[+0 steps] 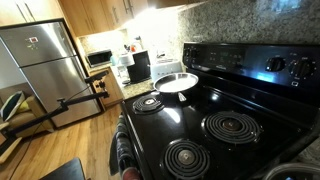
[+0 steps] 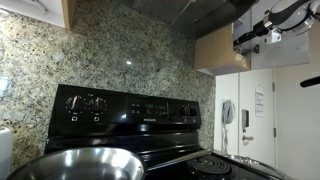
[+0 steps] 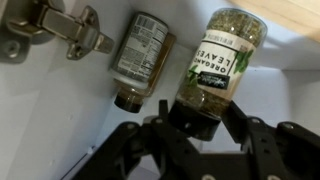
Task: Take the object from the top unit and put it on the stove
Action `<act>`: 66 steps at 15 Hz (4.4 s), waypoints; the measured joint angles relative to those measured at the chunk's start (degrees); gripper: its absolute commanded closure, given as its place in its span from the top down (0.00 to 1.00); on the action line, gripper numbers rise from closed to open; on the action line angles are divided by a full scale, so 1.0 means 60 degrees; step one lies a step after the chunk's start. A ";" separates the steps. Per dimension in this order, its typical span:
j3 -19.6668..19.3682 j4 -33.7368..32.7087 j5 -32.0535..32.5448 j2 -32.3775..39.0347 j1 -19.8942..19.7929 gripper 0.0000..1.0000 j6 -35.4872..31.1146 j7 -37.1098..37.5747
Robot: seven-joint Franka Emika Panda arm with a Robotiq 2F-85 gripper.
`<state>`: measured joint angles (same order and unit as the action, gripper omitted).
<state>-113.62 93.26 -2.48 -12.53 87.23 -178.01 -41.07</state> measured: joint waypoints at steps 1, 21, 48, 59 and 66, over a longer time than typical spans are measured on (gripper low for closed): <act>-0.0111 -0.0026 0.0000 0.0000 0.0080 0.32 0.0001 0.0006; 0.1691 0.0567 -0.0049 0.0921 -0.1905 0.32 -0.0038 0.1130; 0.1579 0.0406 0.1834 -0.0653 -0.2121 0.57 -0.0721 -0.0283; 0.1604 0.0341 0.1859 -0.0746 -0.1960 0.32 -0.0673 -0.0416; 0.2872 0.0806 0.1858 -0.0716 -0.2787 0.32 -0.1034 -0.0416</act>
<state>-96.38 98.10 8.67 -16.82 70.51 -184.21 -43.56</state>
